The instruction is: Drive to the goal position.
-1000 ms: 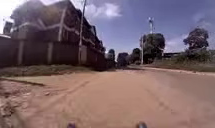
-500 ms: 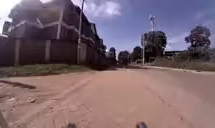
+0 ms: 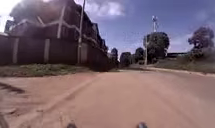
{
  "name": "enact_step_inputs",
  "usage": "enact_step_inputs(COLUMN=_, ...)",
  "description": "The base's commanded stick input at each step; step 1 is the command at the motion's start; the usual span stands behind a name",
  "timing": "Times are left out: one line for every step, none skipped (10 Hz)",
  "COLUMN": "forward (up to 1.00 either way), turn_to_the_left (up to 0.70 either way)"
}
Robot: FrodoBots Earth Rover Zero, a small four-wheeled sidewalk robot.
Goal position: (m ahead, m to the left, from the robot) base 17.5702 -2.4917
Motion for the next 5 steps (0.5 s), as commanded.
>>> enact_step_inputs(forward=1.00, turn_to_the_left=0.00)
enact_step_inputs(forward=1.00, turn_to_the_left=0.00)
enact_step_inputs(forward=1.00, turn_to_the_left=0.00)
enact_step_inputs(forward=1.00, turn_to_the_left=0.00)
enact_step_inputs(forward=1.00, turn_to_the_left=0.00)
